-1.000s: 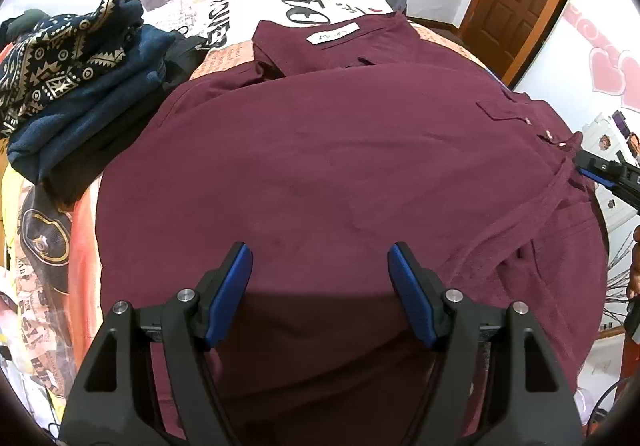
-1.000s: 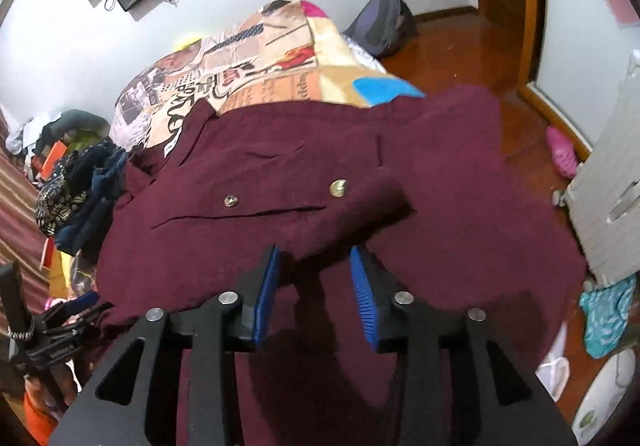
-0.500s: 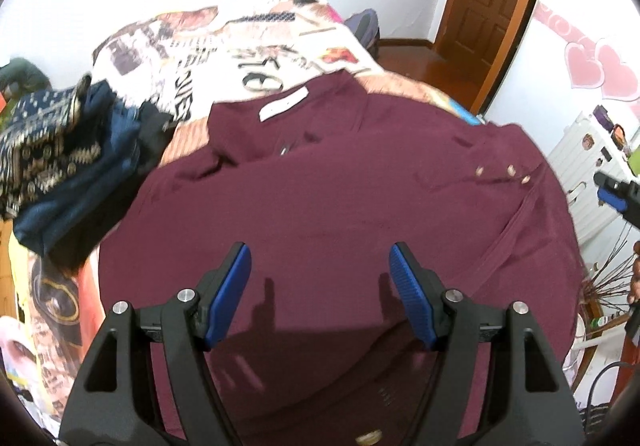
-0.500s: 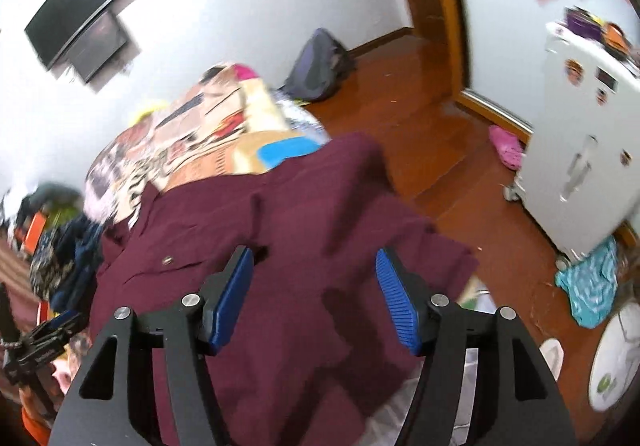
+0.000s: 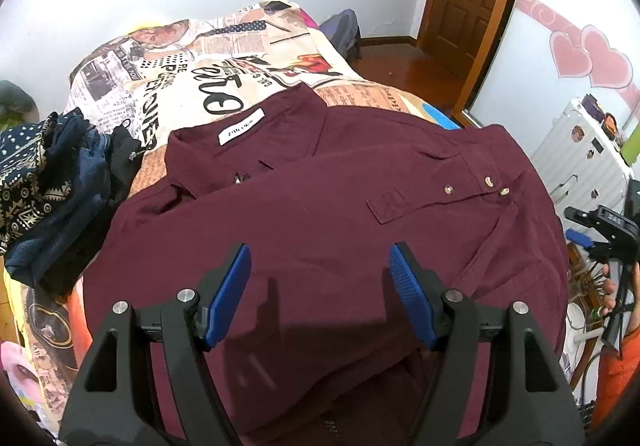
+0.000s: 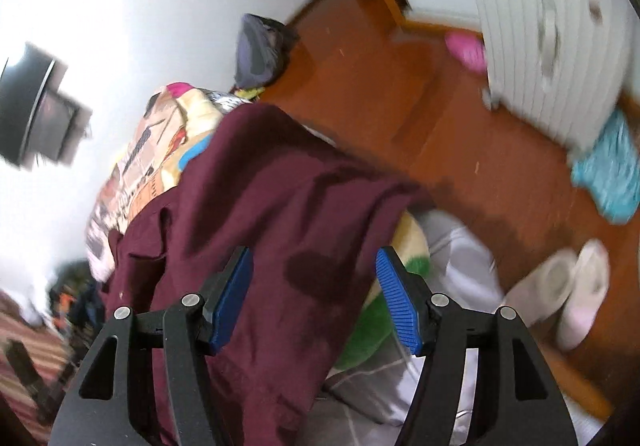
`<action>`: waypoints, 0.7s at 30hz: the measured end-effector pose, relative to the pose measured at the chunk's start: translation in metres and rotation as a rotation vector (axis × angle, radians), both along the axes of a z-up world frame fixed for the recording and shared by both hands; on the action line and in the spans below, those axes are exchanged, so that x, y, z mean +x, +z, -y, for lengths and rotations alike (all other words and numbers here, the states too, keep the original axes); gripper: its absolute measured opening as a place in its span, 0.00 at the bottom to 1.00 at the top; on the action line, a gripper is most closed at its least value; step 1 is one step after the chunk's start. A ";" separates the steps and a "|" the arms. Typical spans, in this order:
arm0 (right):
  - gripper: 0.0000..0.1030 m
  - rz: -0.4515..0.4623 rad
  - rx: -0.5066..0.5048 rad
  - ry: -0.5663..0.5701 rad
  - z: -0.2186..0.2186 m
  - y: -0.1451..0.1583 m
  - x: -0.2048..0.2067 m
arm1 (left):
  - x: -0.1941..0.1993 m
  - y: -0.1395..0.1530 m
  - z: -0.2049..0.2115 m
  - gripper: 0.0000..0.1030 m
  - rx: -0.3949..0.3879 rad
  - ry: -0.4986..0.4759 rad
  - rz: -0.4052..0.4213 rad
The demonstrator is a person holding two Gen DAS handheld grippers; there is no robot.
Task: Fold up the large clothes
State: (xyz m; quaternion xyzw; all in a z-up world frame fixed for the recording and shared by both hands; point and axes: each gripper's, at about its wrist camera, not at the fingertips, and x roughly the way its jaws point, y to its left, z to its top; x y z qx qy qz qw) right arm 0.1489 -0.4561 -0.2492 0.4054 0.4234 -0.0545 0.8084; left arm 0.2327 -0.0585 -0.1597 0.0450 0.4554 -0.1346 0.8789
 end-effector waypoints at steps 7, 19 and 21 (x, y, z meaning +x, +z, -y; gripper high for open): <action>0.59 0.021 0.124 -0.027 0.014 -0.022 0.007 | 0.002 -0.011 -0.008 0.68 0.000 0.033 -0.032; 0.44 0.003 0.044 -0.041 0.014 -0.028 0.047 | -0.001 -0.015 -0.020 0.68 -0.017 0.078 -0.039; 0.25 -0.017 0.015 -0.049 0.014 -0.026 0.047 | -0.003 -0.016 -0.023 0.68 -0.019 0.086 -0.038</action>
